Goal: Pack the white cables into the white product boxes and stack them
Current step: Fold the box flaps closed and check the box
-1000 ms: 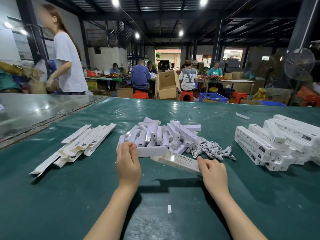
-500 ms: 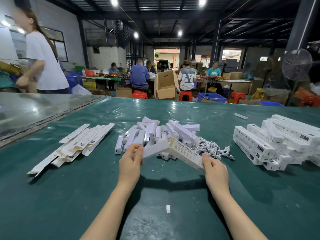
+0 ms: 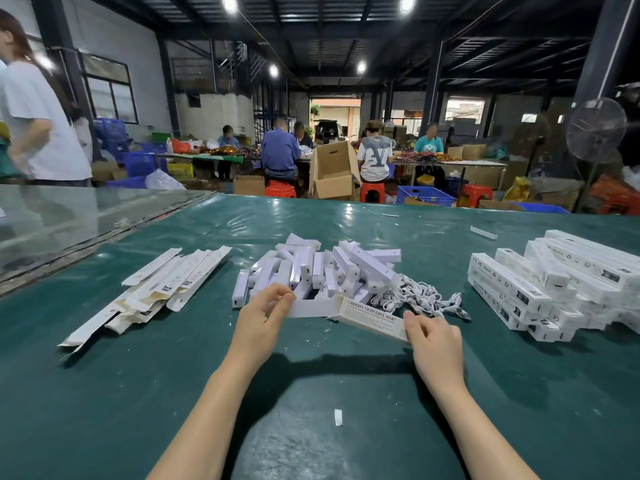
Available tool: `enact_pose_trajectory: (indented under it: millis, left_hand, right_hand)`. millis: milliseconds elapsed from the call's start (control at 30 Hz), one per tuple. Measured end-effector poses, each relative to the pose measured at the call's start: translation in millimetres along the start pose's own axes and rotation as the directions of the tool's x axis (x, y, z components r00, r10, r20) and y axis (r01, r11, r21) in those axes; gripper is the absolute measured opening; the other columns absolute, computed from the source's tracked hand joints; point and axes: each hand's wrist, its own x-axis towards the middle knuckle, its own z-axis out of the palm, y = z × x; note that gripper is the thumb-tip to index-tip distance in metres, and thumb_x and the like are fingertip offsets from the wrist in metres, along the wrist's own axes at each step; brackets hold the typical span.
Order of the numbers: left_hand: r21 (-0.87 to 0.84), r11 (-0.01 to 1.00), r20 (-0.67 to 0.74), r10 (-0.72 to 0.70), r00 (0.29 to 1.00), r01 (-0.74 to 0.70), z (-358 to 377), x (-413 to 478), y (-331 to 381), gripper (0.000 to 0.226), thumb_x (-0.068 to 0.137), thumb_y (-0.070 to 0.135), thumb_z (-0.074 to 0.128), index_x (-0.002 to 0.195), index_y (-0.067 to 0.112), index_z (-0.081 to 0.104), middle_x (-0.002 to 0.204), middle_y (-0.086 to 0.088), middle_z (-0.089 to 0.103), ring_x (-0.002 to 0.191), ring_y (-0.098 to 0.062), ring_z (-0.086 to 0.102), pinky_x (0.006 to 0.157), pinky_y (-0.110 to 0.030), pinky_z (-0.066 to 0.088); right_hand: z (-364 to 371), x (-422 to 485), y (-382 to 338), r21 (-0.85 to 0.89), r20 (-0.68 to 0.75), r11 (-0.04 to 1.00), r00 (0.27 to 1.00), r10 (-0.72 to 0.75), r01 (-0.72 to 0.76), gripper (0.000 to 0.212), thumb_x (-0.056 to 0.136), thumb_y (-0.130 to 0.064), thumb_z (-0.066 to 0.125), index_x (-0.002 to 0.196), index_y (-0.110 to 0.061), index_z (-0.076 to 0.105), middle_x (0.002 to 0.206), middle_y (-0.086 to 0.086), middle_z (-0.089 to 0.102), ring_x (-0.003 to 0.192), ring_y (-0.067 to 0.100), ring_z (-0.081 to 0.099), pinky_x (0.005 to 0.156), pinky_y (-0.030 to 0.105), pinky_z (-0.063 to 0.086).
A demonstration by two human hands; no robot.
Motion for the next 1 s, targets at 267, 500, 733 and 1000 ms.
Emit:
enact_pose_trajectory:
  millis: [267, 500, 733, 1000]
  left_hand:
    - [0.024, 0.999, 0.016, -0.031, 0.999, 0.031, 20, -12, 13, 0.015, 0.087, 0.022, 0.06, 0.082, 0.033, 0.052, 0.07, 0.006, 0.051, 0.056, -0.01, 0.041, 0.053, -0.01, 0.034]
    - [-0.169, 0.983, -0.289, -0.121, 0.95, 0.074, 41, -13, 21, 0.024, 0.082, 0.017, 0.067, 0.085, 0.027, 0.045, 0.083, 0.008, 0.056, 0.076, -0.009, 0.056, 0.062, -0.005, 0.038]
    - [-0.003, 0.949, 0.087, -0.314, 0.945, 0.316, 45, -14, 9, 0.014, 0.085, 0.025, 0.063, 0.078, 0.015, 0.056, 0.115, -0.008, 0.04, 0.096, -0.02, 0.052, 0.095, -0.03, 0.039]
    - [-0.72, 0.619, -0.179, -0.602, 0.778, 0.313, 42, -7, 14, 0.051, 0.08, -0.002, 0.066, 0.108, 0.019, 0.03, 0.109, -0.011, 0.051, 0.086, -0.02, 0.059, 0.08, -0.028, 0.048]
  right_hand:
    - [10, 0, -2, -0.03, 0.107, 0.992, 0.987, -0.119, 0.123, 0.049, 0.095, -0.028, 0.047, 0.049, -0.031, 0.031, 0.063, -0.001, 0.037, 0.085, 0.027, 0.041, 0.069, 0.031, 0.021]
    - [11, -2, 0, 0.049, 0.229, 0.99, 0.963, -0.142, 0.134, 0.021, 0.092, -0.028, 0.053, 0.073, -0.03, 0.06, 0.074, -0.003, 0.049, 0.07, 0.007, 0.048, 0.06, 0.008, 0.03]
    - [9, -5, -6, 0.192, 0.268, 0.98, 0.959, -0.096, 0.045, 0.021, 0.083, -0.012, 0.063, 0.09, -0.029, 0.055, 0.086, -0.001, 0.054, 0.073, 0.006, 0.049, 0.062, 0.01, 0.035]
    - [18, -24, -31, 0.273, 0.383, 0.954, 0.897, -0.223, 0.12, 0.023, 0.078, -0.007, 0.067, 0.08, -0.028, 0.058, 0.084, -0.002, 0.057, 0.077, 0.009, 0.053, 0.068, 0.012, 0.039]
